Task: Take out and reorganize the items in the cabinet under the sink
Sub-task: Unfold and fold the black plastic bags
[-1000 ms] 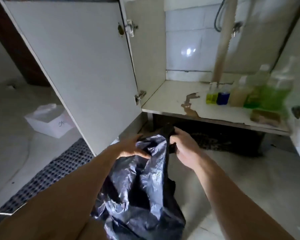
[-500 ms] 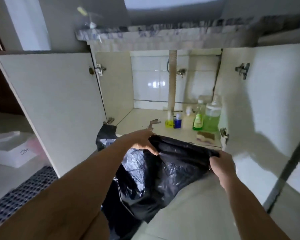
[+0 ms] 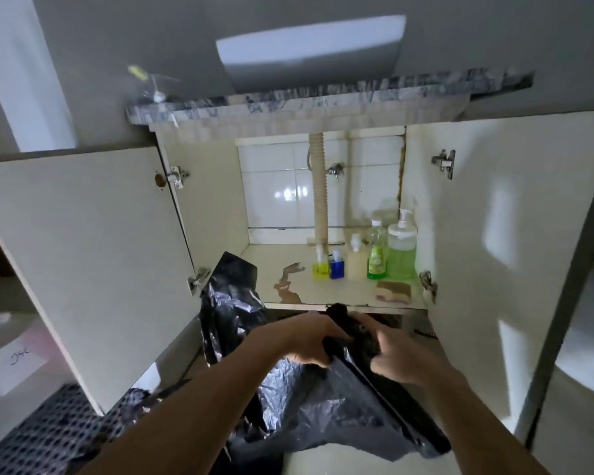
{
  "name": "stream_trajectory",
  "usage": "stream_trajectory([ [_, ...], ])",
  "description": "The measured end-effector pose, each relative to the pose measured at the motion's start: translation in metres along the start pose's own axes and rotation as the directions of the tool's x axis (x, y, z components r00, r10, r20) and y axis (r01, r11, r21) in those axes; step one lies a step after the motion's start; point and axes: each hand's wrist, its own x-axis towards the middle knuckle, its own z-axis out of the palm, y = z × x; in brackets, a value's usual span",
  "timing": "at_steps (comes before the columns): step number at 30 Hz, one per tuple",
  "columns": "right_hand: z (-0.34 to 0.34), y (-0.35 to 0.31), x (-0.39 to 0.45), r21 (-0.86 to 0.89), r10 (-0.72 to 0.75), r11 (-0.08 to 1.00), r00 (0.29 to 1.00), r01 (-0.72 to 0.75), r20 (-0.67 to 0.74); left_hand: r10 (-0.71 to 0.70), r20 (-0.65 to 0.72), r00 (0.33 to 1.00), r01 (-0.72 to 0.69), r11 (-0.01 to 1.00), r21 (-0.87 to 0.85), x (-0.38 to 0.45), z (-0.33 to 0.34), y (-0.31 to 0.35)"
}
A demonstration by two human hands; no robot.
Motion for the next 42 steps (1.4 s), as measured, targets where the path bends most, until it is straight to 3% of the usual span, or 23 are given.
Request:
stream_trajectory([
  [3,0.021,0.001,0.014,-0.045,0.071,0.997,0.992,-0.067,0.100,-0.004,-0.006,1.000,0.004,1.000,-0.018,-0.012,0.015,-0.015],
  [9,0.039,-0.034,0.044,-0.309,-0.122,0.940,0.988,0.146,0.095,0.034,-0.017,0.999,-0.035,0.999,-0.034,-0.024,0.031,-0.052],
  [13,0.054,-0.053,0.061,-0.382,-0.021,0.918,0.975,0.106,0.220,0.065,-0.077,0.995,-0.068,0.997,-0.039,-0.036,0.033,-0.071],
  [16,0.050,-0.061,0.059,-0.431,0.043,0.902,0.995,-0.002,0.086,0.022,-0.125,0.992,-0.026,0.999,-0.025,-0.048,0.037,-0.087],
  [21,0.007,-0.069,0.041,-0.553,-0.035,0.824,0.963,-0.124,-0.269,-0.252,-0.212,0.944,0.280,0.953,0.114,-0.075,0.042,-0.128],
  [25,-0.016,-0.079,0.026,-0.541,0.132,0.758,0.899,-0.363,-0.417,-0.300,-0.313,0.901,0.343,0.935,0.091,-0.082,0.041,-0.145],
  [27,-0.017,-0.088,0.019,-0.515,0.192,0.765,0.900,-0.387,-0.392,-0.277,-0.321,0.906,0.310,0.949,0.056,-0.081,0.041,-0.140],
  [28,-0.014,-0.095,0.014,-0.498,0.156,0.801,0.920,-0.331,-0.360,-0.262,-0.315,0.912,0.289,0.957,0.041,-0.081,0.038,-0.135],
  [30,0.002,-0.109,0.008,-0.522,0.030,0.839,0.972,-0.151,-0.233,-0.217,-0.303,0.928,0.231,0.973,0.009,-0.081,0.034,-0.127],
  [33,0.038,-0.118,0.009,-0.545,0.087,0.836,0.996,-0.068,0.008,-0.161,-0.287,0.944,0.157,0.987,-0.037,-0.079,0.030,-0.122],
  [35,0.051,-0.111,0.014,-0.563,0.119,0.822,0.993,-0.087,0.019,-0.146,-0.273,0.951,0.136,0.989,-0.055,-0.079,0.030,-0.123],
  [37,0.048,-0.103,0.016,-0.540,0.041,0.837,0.995,-0.086,-0.094,-0.147,-0.269,0.952,0.133,0.989,-0.068,-0.079,0.031,-0.125],
  [39,0.041,-0.098,0.018,-0.428,-0.071,0.903,0.978,-0.020,-0.194,-0.168,-0.286,0.943,0.152,0.985,-0.079,-0.077,0.032,-0.129],
  [40,0.040,-0.102,0.015,-0.312,-0.084,0.950,0.981,0.026,-0.174,-0.186,-0.299,0.936,0.170,0.982,-0.079,-0.077,0.032,-0.129],
  [42,0.049,-0.114,0.010,-0.080,-0.075,0.994,0.997,0.076,0.018,-0.225,-0.319,0.921,0.208,0.974,-0.089,-0.077,0.031,-0.127],
])
